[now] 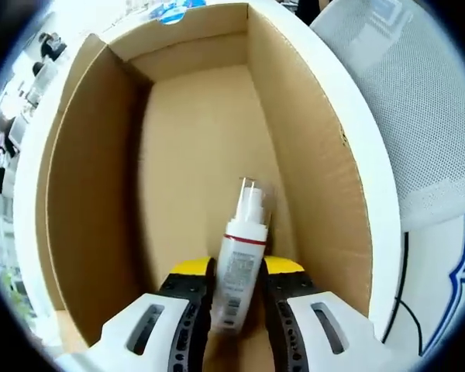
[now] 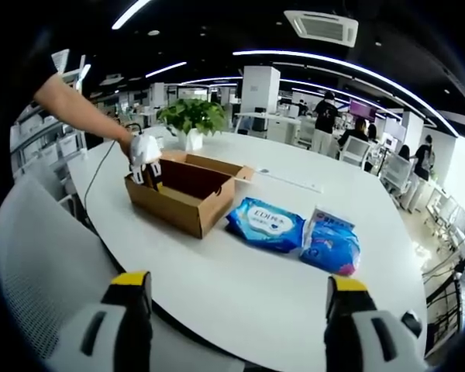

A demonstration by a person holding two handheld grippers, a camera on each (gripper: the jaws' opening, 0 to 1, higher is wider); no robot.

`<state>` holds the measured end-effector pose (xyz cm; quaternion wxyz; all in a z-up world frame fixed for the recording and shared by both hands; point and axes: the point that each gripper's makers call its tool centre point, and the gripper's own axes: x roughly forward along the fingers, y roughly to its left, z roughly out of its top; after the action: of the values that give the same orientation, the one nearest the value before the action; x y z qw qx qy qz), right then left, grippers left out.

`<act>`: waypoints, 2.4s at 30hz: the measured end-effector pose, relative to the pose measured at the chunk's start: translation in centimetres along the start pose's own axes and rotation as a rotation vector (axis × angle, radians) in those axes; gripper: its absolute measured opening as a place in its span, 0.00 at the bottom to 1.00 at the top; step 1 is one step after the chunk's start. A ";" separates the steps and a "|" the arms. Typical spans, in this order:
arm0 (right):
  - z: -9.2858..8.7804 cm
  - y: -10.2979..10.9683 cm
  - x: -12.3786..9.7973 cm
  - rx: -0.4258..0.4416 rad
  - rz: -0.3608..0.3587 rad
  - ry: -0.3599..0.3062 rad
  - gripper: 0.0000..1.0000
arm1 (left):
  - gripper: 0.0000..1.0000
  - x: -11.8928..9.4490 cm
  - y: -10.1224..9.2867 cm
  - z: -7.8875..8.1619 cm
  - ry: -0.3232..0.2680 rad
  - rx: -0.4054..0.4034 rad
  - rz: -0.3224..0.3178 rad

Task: Operate the shoe box by opening the lid, removing the specified soft item, and placing it in the target area until the item is outside and the box remains undamaged.

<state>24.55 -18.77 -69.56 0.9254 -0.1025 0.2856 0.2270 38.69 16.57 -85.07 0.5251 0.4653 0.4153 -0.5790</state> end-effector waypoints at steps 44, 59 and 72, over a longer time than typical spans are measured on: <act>2.0 0.8 -0.5 -0.095 0.042 -0.069 0.82 | 0.19 -7.9 1.0 4.8 -0.176 -0.216 0.188; 4.4 2.2 0.2 -0.177 0.098 -0.087 0.81 | 0.19 -10.9 -0.5 6.8 -0.257 -0.216 0.225; 6.8 4.5 1.0 -0.247 0.180 -0.156 0.69 | 0.19 -12.6 -2.7 10.0 -0.340 -0.168 0.245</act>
<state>26.35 -12.28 -64.83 0.9010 -0.1715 0.1909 0.3497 35.16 9.91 -70.61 0.6908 0.3627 0.3079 -0.5444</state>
